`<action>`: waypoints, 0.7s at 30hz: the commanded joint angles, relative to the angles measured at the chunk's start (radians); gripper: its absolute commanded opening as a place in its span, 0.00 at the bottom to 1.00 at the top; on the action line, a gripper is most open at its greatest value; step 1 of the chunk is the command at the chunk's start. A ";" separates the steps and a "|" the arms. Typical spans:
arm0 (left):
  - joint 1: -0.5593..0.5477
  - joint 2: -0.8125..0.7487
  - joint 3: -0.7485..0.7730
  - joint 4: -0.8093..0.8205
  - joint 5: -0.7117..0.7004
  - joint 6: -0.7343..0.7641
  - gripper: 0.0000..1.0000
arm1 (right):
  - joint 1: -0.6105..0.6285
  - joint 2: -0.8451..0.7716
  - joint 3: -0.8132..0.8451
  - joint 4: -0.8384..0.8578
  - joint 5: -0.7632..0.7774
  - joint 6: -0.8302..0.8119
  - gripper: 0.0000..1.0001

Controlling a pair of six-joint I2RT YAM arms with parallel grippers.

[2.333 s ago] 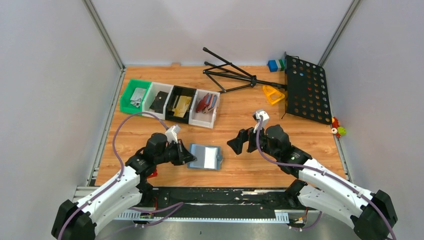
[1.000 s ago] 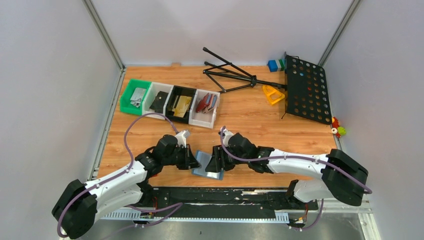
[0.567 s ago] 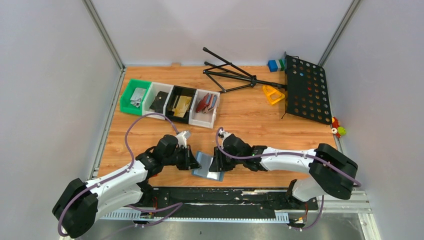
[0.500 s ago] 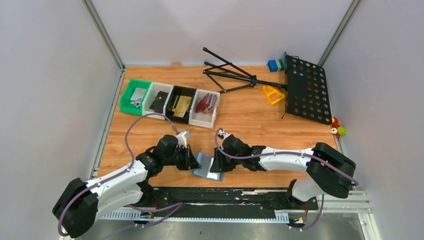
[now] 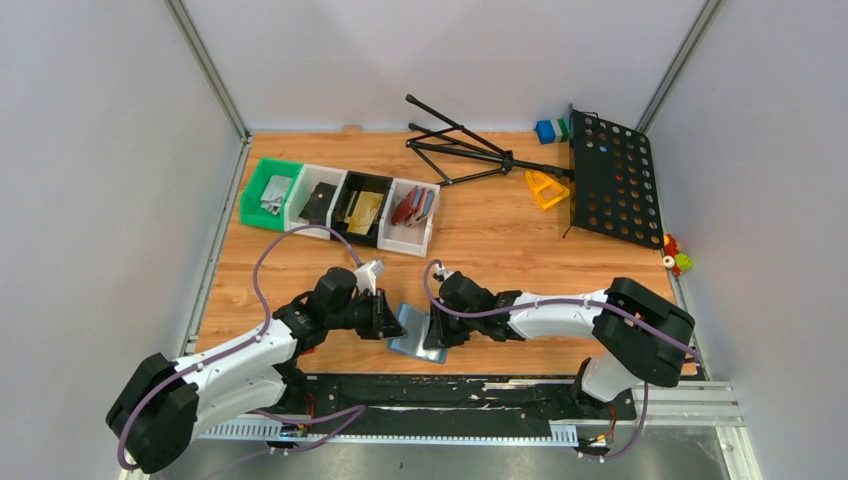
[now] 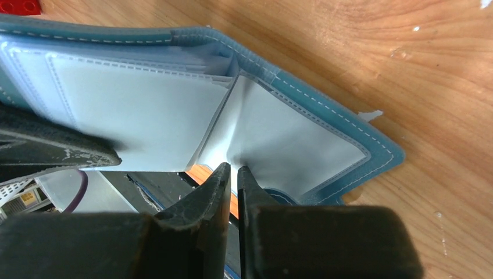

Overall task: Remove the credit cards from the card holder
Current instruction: Remove the credit card from the card holder.

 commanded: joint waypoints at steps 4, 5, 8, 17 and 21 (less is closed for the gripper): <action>-0.005 -0.007 0.001 0.122 0.063 -0.024 0.28 | -0.005 0.019 0.001 0.045 -0.017 0.019 0.07; -0.005 -0.008 -0.003 0.131 0.065 -0.029 0.29 | -0.006 0.019 -0.001 0.055 -0.019 0.021 0.06; -0.005 -0.006 -0.011 0.146 0.067 -0.042 0.30 | -0.006 0.018 -0.009 0.068 -0.025 0.025 0.05; -0.005 0.016 -0.036 0.202 0.080 -0.076 0.27 | -0.007 0.014 -0.021 0.087 -0.035 0.033 0.02; -0.005 0.015 -0.038 0.228 0.099 -0.090 0.31 | -0.008 0.018 -0.024 0.085 -0.034 0.032 0.02</action>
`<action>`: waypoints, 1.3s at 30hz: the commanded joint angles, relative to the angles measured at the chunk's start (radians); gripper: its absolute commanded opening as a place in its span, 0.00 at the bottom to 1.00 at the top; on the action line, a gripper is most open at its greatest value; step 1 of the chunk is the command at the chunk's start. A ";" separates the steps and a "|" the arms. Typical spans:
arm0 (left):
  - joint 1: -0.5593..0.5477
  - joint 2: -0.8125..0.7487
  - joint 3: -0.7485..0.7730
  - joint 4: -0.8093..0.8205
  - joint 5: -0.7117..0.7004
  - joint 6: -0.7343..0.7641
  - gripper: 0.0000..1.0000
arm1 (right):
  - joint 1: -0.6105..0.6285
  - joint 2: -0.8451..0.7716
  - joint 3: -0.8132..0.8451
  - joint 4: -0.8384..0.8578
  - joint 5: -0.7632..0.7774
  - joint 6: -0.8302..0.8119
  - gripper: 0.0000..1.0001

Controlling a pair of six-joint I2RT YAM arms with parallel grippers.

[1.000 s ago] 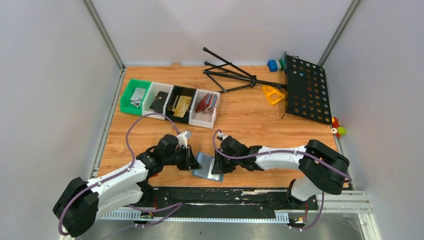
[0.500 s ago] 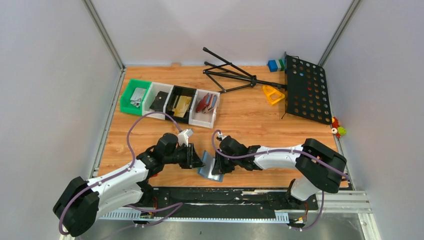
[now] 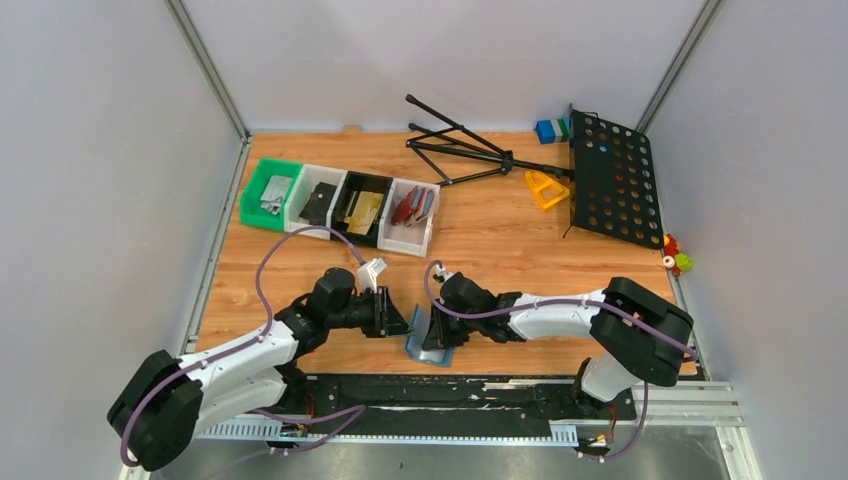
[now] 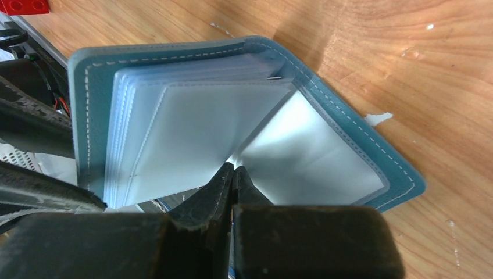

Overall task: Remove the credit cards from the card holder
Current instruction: Remove the credit card from the card holder.

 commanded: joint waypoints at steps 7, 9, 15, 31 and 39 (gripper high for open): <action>-0.005 0.030 0.010 0.012 0.013 0.017 0.35 | -0.007 -0.004 -0.016 0.038 -0.006 0.017 0.00; -0.005 0.052 0.013 0.019 0.021 0.022 0.40 | -0.007 -0.008 -0.018 0.036 -0.004 0.016 0.00; -0.005 0.109 0.027 0.026 0.030 0.033 0.35 | -0.007 -0.008 -0.024 0.040 -0.005 0.019 0.00; -0.005 0.063 0.012 0.054 0.046 0.017 0.16 | -0.011 -0.039 -0.056 0.031 0.012 0.025 0.00; -0.005 0.050 0.023 0.026 0.033 0.020 0.05 | -0.016 -0.061 -0.080 0.021 0.023 0.028 0.00</action>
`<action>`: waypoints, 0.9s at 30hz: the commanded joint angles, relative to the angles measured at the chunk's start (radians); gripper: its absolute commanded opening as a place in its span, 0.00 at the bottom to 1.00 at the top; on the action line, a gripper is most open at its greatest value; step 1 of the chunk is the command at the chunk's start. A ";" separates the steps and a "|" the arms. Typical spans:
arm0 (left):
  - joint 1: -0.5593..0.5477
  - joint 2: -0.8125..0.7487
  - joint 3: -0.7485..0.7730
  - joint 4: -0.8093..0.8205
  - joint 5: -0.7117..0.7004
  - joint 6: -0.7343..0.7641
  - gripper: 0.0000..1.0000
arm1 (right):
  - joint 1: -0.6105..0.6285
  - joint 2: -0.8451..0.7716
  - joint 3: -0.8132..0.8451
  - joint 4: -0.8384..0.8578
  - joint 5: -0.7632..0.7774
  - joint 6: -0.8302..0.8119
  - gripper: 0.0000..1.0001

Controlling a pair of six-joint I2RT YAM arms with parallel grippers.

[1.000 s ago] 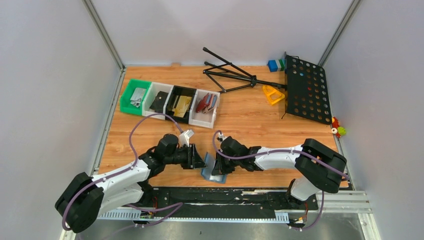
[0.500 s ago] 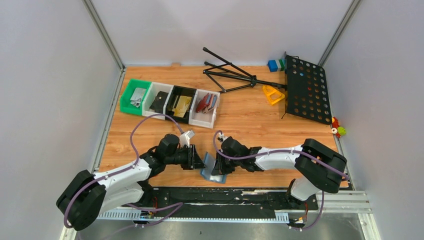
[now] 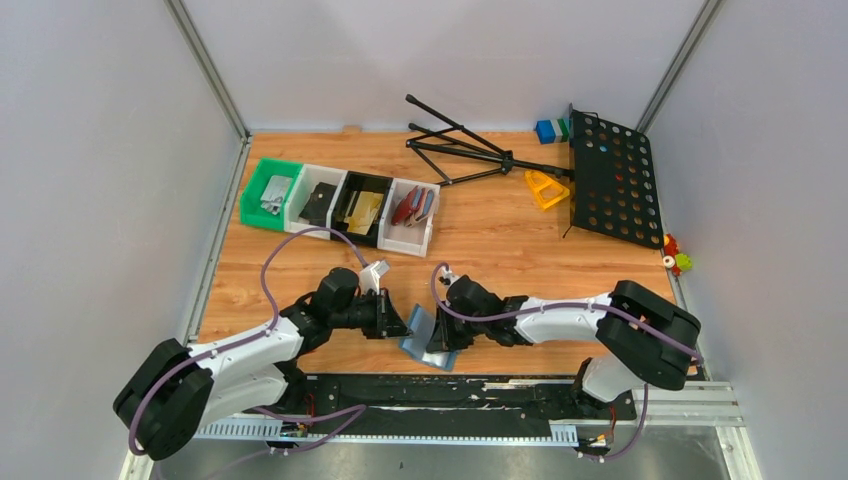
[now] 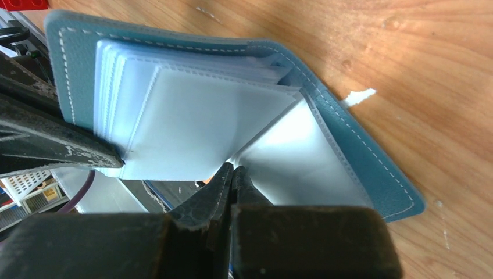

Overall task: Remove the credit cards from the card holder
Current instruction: Remove the credit card from the card holder.

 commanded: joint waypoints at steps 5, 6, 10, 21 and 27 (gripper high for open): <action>-0.005 -0.060 0.092 -0.168 -0.051 0.089 0.01 | -0.019 -0.061 -0.047 -0.029 0.040 0.001 0.00; -0.005 -0.065 0.111 -0.214 -0.072 0.110 0.00 | -0.022 -0.063 -0.047 -0.030 0.040 -0.001 0.00; -0.005 -0.068 0.169 -0.339 -0.126 0.165 0.00 | -0.030 -0.059 -0.043 -0.034 0.042 -0.010 0.01; -0.019 -0.061 0.207 -0.338 -0.122 0.151 0.00 | -0.046 0.096 0.026 0.020 0.014 -0.039 0.00; -0.026 -0.026 0.143 -0.098 0.012 0.033 0.00 | -0.047 0.144 0.051 0.043 0.001 -0.041 0.00</action>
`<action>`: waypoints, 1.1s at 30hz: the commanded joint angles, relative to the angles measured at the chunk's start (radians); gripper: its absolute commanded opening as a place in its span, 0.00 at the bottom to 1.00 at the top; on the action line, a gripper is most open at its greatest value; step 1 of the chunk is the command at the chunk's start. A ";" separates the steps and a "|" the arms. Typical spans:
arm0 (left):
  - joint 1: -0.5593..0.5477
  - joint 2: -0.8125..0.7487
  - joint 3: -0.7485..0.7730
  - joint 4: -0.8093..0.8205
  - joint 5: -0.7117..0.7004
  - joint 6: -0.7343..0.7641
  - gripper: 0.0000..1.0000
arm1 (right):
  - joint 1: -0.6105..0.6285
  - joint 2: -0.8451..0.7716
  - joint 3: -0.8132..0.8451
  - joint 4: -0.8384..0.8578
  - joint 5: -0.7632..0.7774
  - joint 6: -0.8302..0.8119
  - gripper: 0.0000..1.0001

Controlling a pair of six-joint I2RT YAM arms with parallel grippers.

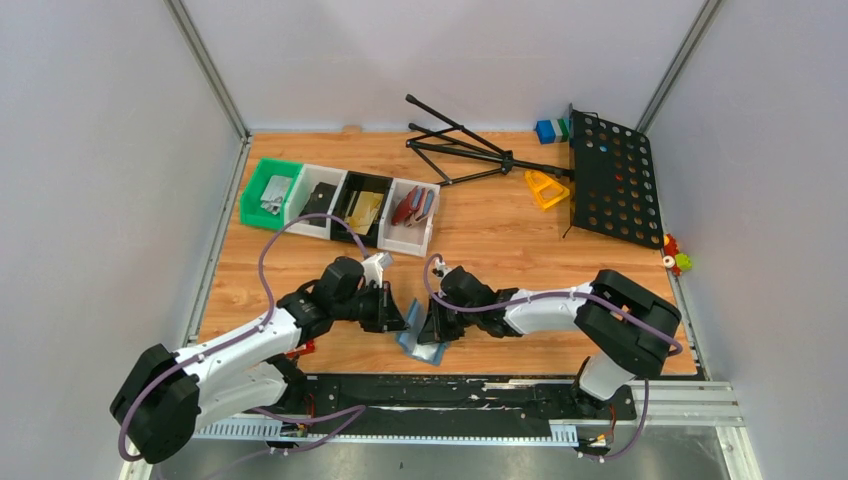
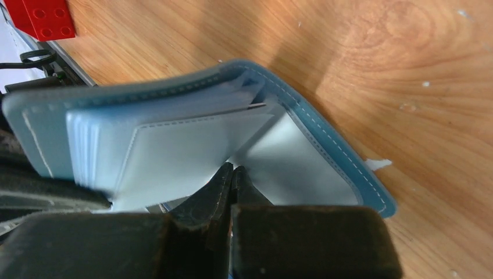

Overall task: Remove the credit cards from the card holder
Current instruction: Remove the credit card from the card holder.

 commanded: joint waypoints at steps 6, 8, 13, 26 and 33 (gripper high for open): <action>-0.007 0.048 -0.074 0.341 0.165 -0.140 0.00 | -0.006 0.057 -0.014 -0.007 0.033 -0.029 0.00; -0.007 0.051 -0.072 0.307 0.146 -0.119 0.00 | -0.010 0.049 -0.021 -0.010 0.034 -0.028 0.00; -0.007 0.030 -0.064 0.229 0.083 -0.082 0.00 | -0.017 -0.023 -0.071 -0.034 0.045 -0.026 0.01; -0.007 -0.016 -0.017 0.080 0.001 -0.021 0.00 | -0.032 -0.295 -0.134 -0.163 0.092 -0.020 0.36; -0.007 -0.016 -0.033 0.075 -0.009 -0.028 0.00 | -0.032 -0.428 -0.123 -0.254 0.159 -0.012 0.49</action>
